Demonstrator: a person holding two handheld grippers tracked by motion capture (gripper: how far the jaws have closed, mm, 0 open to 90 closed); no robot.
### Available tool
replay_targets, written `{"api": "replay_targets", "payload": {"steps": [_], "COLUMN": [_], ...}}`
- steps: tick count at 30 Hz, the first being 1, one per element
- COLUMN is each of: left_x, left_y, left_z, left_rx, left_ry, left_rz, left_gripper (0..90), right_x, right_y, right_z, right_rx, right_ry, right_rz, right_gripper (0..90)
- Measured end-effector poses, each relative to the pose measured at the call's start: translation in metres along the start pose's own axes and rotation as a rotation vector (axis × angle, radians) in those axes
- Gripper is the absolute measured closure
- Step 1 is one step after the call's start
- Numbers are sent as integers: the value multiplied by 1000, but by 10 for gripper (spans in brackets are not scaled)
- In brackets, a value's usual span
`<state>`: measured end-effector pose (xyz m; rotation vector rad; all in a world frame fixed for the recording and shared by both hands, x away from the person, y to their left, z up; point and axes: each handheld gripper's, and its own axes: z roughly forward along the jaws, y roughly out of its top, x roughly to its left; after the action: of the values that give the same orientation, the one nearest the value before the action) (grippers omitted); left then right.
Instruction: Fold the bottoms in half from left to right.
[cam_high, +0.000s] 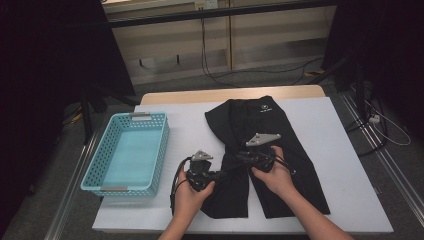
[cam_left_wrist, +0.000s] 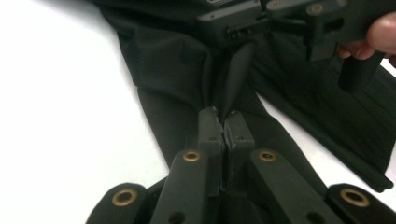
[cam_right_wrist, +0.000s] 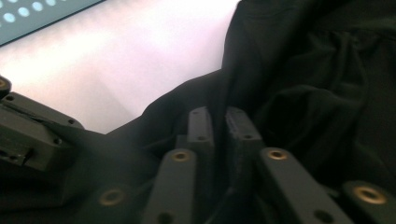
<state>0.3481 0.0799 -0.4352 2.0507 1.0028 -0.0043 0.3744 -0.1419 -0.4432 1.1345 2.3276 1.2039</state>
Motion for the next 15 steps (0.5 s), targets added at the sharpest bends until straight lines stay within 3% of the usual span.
{"api": "replay_targets", "payload": {"steps": [6, 10, 15], "left_x": [3, 4, 5], "left_y": [0, -1, -2], "left_z": [-2, -3, -4], "left_rx": [-2, -3, -4], "left_ry": [-3, -4, -5], "left_rz": [1, 2, -4], "left_gripper": [881, 880, 880], "right_x": [1, 1, -3], "right_y": [14, 34, 51], "right_z": [16, 28, 50], "right_rx": [-22, -42, -20], "right_ry": [-55, -70, -79], "right_rz": [-10, -37, -57], "right_gripper": [548, 489, 494]}}
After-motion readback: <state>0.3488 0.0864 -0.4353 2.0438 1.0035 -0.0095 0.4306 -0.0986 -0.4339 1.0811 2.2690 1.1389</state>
